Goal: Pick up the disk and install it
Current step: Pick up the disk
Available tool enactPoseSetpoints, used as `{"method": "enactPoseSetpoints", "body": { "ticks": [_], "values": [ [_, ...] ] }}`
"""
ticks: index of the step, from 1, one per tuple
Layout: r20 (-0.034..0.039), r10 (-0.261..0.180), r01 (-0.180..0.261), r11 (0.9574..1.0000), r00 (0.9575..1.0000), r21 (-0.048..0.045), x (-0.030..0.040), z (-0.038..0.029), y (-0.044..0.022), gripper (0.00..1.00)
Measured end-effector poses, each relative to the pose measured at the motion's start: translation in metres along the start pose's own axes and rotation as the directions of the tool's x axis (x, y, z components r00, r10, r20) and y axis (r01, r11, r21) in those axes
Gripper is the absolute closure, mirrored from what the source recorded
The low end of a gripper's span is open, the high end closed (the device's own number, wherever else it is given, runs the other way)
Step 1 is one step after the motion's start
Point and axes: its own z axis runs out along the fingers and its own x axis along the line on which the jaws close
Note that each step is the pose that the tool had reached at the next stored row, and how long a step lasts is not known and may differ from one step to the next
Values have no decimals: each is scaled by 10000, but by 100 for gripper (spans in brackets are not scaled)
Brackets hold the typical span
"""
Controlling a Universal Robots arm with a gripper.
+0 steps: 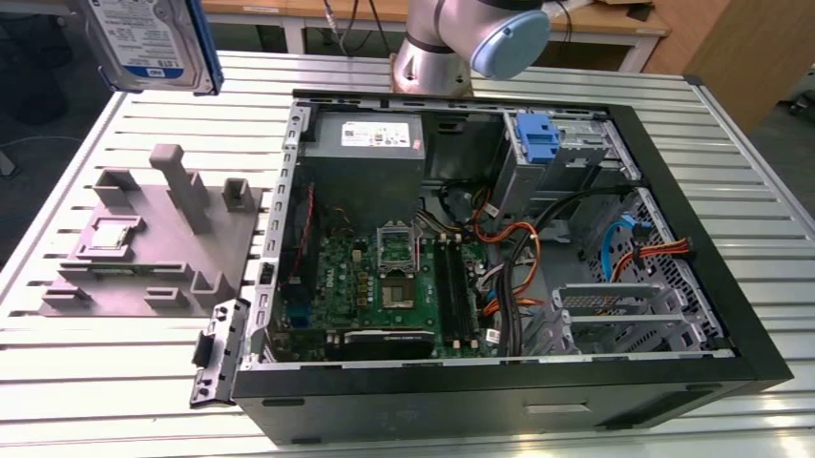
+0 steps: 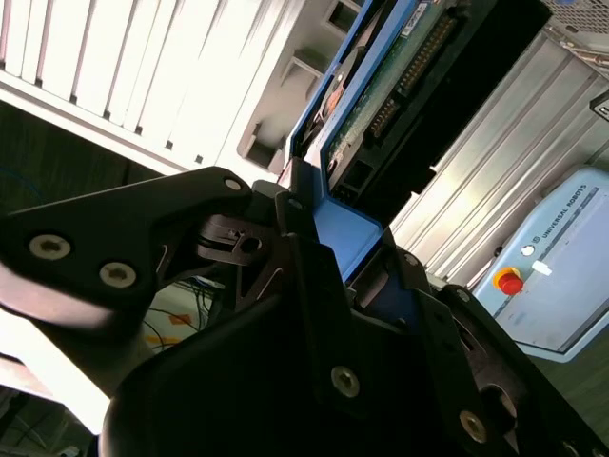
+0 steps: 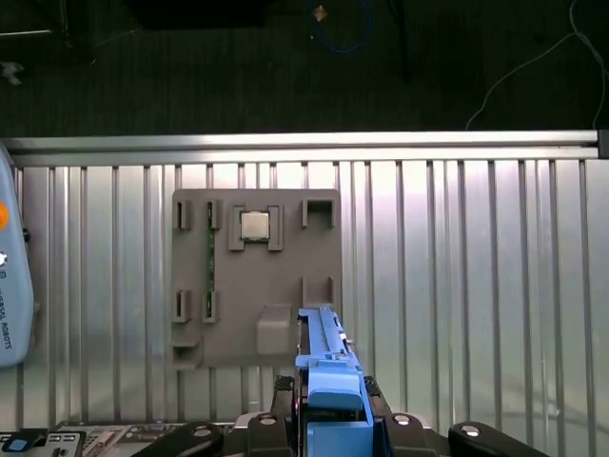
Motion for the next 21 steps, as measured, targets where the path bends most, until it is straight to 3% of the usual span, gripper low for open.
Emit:
{"method": "enactPoseSetpoints", "body": {
  "ticks": [4,14,21],
  "values": [
    [-1,-73,73,10000,10000,-2,19,0,-10,63],
    [-1,-89,89,10000,10000,-2,151,-3,-18,63],
    [-1,-89,89,10000,10000,-10,151,-4,-134,63]
  ]
}}
